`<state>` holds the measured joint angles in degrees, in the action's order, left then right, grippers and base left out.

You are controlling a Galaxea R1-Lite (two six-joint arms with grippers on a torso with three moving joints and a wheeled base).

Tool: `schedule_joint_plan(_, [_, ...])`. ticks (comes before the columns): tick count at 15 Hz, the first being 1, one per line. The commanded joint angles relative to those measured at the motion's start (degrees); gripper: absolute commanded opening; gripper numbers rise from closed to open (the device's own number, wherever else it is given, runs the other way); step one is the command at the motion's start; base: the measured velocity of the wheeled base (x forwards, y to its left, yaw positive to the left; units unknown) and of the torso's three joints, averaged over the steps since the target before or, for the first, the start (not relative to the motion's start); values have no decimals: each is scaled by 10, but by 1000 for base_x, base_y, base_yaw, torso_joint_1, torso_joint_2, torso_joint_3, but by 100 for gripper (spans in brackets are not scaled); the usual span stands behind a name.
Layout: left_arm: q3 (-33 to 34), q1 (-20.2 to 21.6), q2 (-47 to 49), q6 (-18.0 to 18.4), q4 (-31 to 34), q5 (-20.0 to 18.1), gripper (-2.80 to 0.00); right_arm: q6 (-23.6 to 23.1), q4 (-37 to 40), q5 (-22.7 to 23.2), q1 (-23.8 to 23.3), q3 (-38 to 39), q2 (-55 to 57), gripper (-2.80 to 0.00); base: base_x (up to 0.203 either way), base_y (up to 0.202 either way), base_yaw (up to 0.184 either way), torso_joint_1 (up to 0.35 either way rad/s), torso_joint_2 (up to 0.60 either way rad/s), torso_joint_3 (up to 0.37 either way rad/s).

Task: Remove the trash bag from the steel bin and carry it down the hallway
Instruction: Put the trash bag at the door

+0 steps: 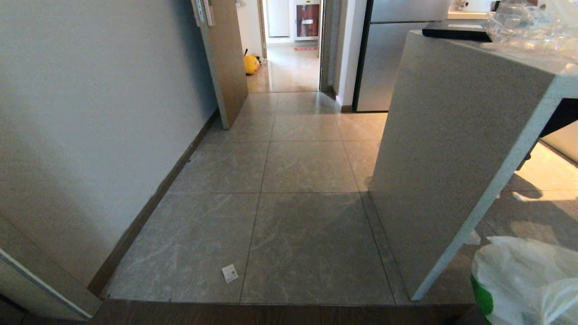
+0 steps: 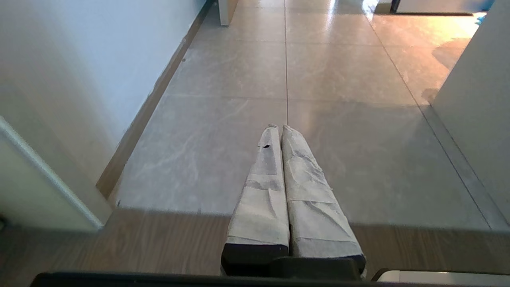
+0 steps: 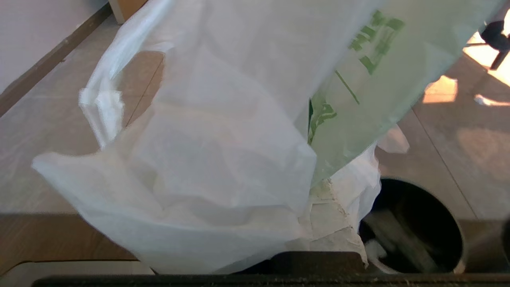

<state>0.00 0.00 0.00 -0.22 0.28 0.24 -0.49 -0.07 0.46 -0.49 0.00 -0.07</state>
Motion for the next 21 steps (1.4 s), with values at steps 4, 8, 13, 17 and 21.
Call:
schedule_joint_plan(4, [0,0,0,0,0,0,-280,0,0,0,0,0,1,-280,188,0,-1,2,5,2])
schedule_joint_plan(8, [0,0,0,0,0,0,-280,0,0,1,0,0,1,-280,189,0,1,2,5,4])
schedule_joint_plan(13, [0,0,0,0,0,0,-280,0,0,1,0,0,1,-280,191,0,2,5,3,4])
schedule_joint_plan(17, [0,0,0,0,0,0,-280,0,0,1,0,0,1,-280,189,0,0,1,1,3])
schedule_joint_plan(21, [0,0,0,0,0,0,-280,0,0,0,0,0,1,-280,188,0,0,2,3,2])
